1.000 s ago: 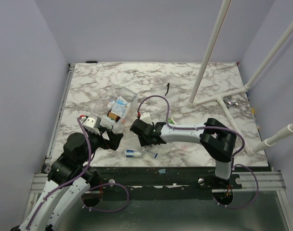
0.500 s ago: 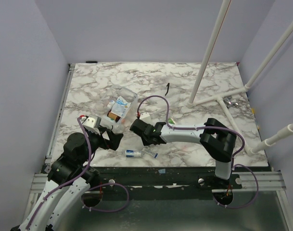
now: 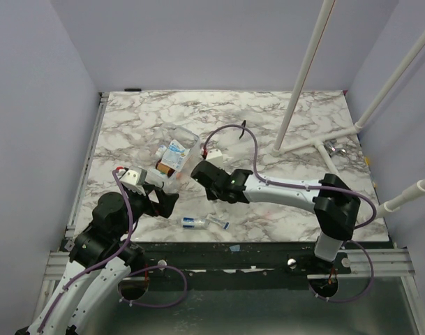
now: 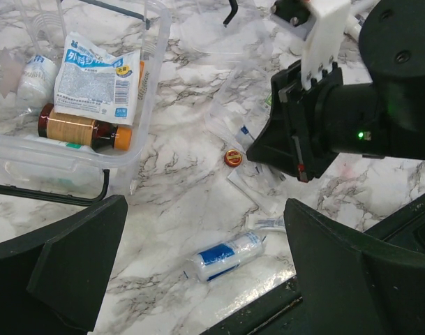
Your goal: Organize the medicine kit
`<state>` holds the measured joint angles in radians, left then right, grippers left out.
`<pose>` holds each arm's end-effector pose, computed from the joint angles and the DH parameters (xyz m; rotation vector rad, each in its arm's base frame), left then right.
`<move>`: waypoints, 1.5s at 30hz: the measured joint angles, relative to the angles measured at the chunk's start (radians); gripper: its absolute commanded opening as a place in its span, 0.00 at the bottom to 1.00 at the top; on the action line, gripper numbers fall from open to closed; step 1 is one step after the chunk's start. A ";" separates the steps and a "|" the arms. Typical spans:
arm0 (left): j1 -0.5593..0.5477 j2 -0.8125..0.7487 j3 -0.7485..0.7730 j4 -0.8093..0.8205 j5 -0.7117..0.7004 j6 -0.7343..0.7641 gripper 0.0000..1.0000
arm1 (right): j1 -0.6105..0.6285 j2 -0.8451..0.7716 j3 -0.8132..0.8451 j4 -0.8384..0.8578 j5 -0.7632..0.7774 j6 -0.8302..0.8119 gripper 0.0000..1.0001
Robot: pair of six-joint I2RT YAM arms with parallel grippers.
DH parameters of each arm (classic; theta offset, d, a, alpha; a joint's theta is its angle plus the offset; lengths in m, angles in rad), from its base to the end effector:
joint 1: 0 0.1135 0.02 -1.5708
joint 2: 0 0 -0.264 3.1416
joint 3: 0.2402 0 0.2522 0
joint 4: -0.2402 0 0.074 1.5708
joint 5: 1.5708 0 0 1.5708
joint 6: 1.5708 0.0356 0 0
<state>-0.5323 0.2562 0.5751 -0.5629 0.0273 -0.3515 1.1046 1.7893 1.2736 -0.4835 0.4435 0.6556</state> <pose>0.0725 -0.0439 0.2877 0.1880 1.8538 -0.6458 0.1833 0.3302 0.2133 -0.3854 2.4134 0.2021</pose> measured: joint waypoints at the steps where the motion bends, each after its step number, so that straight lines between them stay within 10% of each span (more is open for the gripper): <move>1: 0.000 0.000 0.000 0.000 0.000 0.000 0.98 | -0.003 -0.014 0.001 0.001 0.006 0.006 0.01; 14: 0.000 0.000 0.000 0.000 0.000 0.000 0.98 | -0.119 -0.045 0.002 0.011 0.085 0.270 0.01; 31: 0.000 0.000 0.000 0.000 0.000 0.000 0.98 | -0.153 0.078 0.170 -0.316 0.305 1.015 0.01; 45: -0.004 0.000 0.000 0.000 0.000 0.000 0.98 | -0.198 0.101 0.137 -0.346 0.306 1.188 0.01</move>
<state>-0.5362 0.2562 0.5751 -0.5629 0.0277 -0.3515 0.9070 1.8900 1.4105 -0.8291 0.7490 1.8435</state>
